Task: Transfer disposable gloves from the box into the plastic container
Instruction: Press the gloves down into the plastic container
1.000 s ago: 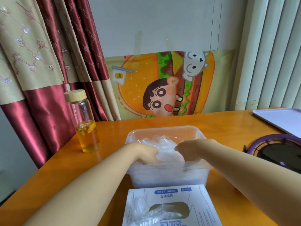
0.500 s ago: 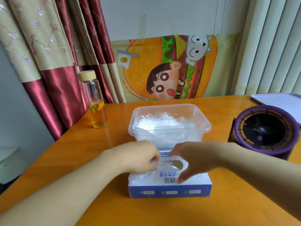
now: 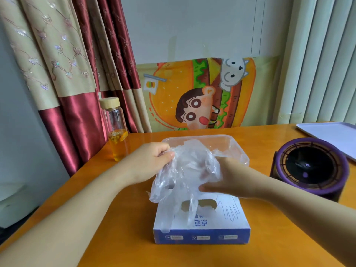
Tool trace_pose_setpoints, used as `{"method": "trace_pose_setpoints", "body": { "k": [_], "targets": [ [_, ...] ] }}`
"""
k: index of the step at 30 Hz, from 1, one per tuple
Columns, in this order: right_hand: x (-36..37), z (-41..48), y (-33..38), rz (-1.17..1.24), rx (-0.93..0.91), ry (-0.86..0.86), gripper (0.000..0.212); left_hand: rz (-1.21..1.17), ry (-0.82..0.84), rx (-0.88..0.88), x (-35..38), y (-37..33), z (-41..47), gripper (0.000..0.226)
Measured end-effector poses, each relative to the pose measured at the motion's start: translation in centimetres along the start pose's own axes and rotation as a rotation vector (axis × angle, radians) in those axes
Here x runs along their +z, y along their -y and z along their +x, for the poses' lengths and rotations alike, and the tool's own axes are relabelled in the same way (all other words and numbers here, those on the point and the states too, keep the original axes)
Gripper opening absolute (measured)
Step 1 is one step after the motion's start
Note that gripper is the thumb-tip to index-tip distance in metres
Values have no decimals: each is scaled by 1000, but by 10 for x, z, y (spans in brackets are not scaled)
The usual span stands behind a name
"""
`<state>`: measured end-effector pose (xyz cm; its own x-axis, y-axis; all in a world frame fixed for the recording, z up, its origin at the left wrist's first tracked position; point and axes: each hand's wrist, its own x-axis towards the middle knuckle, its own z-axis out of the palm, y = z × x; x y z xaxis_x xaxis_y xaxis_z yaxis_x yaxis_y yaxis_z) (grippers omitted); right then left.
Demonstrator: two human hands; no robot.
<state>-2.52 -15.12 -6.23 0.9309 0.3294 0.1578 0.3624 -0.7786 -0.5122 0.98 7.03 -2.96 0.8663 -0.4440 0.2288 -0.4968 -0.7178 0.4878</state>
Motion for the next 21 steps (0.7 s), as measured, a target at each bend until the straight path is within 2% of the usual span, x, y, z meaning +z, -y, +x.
{"method": "trace_pose_setpoints", "body": {
  "k": [3, 4, 7, 9, 15, 17, 20, 21],
  "targets": [
    [-2, -4, -1, 69, -12, -146, 60, 1, 25, -21, 4, 3, 1, 38],
    [-2, -5, -2, 100, -3, -192, 57, -8, 34, -24, 4, 4, 1, 39],
    [-5, -5, -7, 282, 19, -339, 23, -125, 89, -70, 4, 8, 0, 42],
    [-7, -3, -12, 404, 54, -386, 13, -244, 117, -123, 3, 12, -2, 45],
    [-4, 0, -20, 481, 112, -382, 8, -488, 200, -218, 6, 25, -6, 33],
    [-5, 0, -19, 453, 112, -368, 12, -475, 169, -180, 5, 25, -6, 27],
    [-3, 1, -16, 388, 107, -309, 17, -370, 171, -101, 5, 13, -2, 48],
    [-2, 1, -14, 364, 102, -274, 19, -298, 160, -56, 7, 7, 0, 49]
  ]
}}
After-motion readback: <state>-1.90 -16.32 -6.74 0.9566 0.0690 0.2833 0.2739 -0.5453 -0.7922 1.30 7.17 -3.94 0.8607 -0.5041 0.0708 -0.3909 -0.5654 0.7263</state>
